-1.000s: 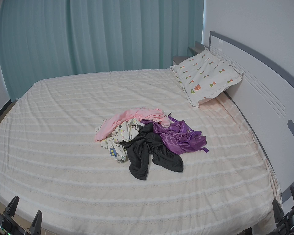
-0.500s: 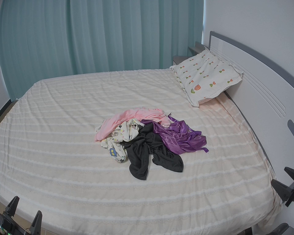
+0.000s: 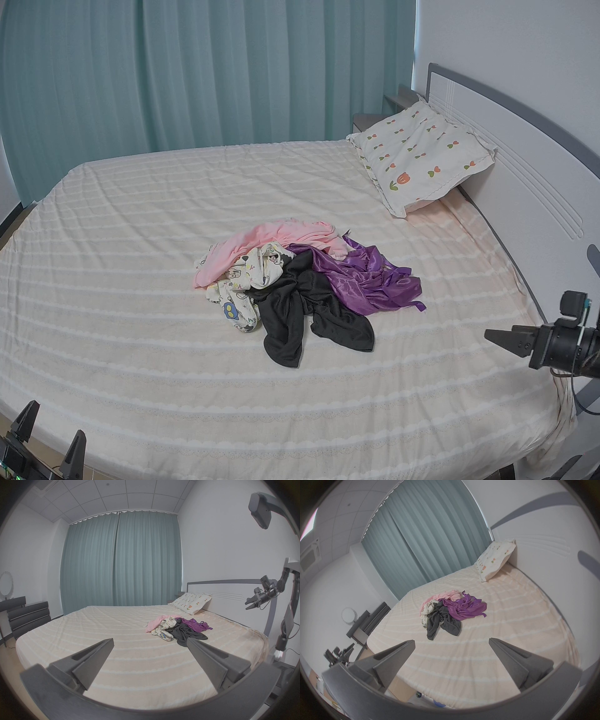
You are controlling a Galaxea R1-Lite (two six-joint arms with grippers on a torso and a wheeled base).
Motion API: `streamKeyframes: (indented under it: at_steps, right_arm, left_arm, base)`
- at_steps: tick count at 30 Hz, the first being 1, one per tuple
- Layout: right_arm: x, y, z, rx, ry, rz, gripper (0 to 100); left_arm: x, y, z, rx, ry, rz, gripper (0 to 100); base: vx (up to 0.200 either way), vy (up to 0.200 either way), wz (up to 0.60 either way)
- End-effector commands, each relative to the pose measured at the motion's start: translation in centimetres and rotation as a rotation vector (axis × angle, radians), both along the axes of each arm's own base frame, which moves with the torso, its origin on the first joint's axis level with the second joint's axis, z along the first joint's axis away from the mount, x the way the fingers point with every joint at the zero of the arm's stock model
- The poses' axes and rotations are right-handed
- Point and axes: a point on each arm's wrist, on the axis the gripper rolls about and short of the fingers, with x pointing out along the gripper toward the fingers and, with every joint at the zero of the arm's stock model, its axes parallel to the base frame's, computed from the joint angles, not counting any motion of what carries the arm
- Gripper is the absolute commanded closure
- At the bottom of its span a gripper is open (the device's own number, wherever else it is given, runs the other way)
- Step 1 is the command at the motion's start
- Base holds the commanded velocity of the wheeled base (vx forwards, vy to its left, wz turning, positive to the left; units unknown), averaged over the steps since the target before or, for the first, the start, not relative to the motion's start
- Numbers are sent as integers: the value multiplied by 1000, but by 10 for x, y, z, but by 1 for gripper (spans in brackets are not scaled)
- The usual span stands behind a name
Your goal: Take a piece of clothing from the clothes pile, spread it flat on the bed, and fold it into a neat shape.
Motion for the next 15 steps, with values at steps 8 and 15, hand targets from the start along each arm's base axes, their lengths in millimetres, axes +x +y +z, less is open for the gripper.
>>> streamKeyframes:
  at_steps: [8, 15]
  right_arm:
    - [75, 42, -43, -3, 230, 46, 0]
    - [115, 84, -69, 31, 260, 8, 0]
  left_arm:
    - [0, 0, -5, 0, 6, 0, 0]
    - [0, 0, -4, 0, 3, 0, 0]
  base:
    - [0, 0, 0]
    - [0, 0, 0]
